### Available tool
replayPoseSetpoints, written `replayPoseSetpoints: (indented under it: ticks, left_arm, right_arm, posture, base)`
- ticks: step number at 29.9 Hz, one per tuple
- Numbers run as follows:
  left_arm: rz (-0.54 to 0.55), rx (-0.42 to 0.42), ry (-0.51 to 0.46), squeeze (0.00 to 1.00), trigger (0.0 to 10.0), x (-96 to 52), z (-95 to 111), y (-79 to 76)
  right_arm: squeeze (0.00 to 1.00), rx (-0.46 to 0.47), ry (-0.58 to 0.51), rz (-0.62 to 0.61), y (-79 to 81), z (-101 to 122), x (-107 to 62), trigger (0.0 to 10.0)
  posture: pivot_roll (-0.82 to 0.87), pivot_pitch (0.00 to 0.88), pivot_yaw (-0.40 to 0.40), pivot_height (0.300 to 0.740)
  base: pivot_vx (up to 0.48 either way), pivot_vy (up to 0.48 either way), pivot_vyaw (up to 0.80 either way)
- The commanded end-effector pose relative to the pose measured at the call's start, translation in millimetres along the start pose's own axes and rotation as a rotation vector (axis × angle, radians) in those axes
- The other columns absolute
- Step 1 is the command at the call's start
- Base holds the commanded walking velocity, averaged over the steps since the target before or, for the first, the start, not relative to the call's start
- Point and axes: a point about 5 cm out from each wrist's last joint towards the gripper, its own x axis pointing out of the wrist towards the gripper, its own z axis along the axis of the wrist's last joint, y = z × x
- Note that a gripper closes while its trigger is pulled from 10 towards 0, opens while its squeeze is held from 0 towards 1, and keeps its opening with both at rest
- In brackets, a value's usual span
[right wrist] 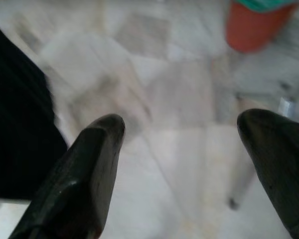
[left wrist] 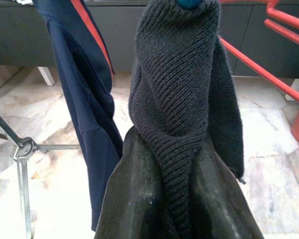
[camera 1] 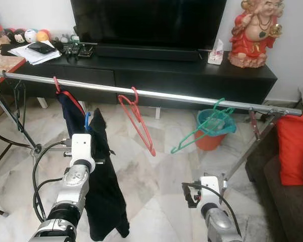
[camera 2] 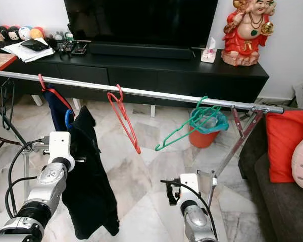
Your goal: Hang hanger
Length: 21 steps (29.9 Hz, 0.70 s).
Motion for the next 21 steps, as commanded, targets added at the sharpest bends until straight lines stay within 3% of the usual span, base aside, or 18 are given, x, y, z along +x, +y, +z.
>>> replayPoseSetpoints:
  ticks: [1,4,9,12,13,16,21]
  left_arm:
    - [0.022,-0.016,-0.052,0.0,10.0,1.7,9,3.5]
    - [0.029,-0.021,-0.056,0.0,10.0,0.5,7,6.0]
    - [0.03,-0.021,-0.059,0.0,10.0,-1.3,5,7.7]
    - [0.027,-0.018,-0.061,0.0,10.0,-2.3,4,8.0]
    - [0.028,-0.017,-0.062,0.0,10.0,-2.8,4,8.3]
    - [0.032,-0.016,-0.063,0.0,10.0,-3.2,4,10.0]
    - [0.04,-0.023,-0.067,0.0,10.0,-3.4,4,10.5]
  right_arm:
    - [0.0,-0.047,0.126,-0.056,-9.6,-21,-5.8,10.0]
    - [0.0,-0.047,0.257,-0.089,-14.4,-44,-14.2,10.0]
    - [0.0,0.036,0.321,-0.124,-15.8,-59,-21.1,10.0]
    - [0.0,0.065,0.353,-0.163,-18.5,-66,-24.7,10.0]
    - [0.0,0.127,0.358,-0.171,-18.2,-68,-25.9,10.0]
    - [0.0,0.189,0.353,-0.172,-17.2,-68,-25.9,10.0]
    - [0.0,0.187,0.354,-0.173,-19.9,-69,-26.8,10.0]
  posture:
    - [-0.01,0.0,-0.017,0.74]
    - [-0.01,0.0,-0.017,0.74]
    - [-0.01,0.0,-0.013,0.74]
    - [-0.01,0.0,-0.013,0.74]
    - [-0.01,0.0,-0.011,0.74]
    - [0.0,0.0,-0.01,0.74]
    - [0.0,0.0,-0.009,0.74]
  base:
    - [0.0,0.0,0.0]
    - [0.0,0.0,0.0]
    - [0.0,0.0,0.0]
    - [0.0,0.0,0.0]
    - [0.0,0.0,0.0]
    - [0.0,0.0,0.0]
    - [0.0,0.0,0.0]
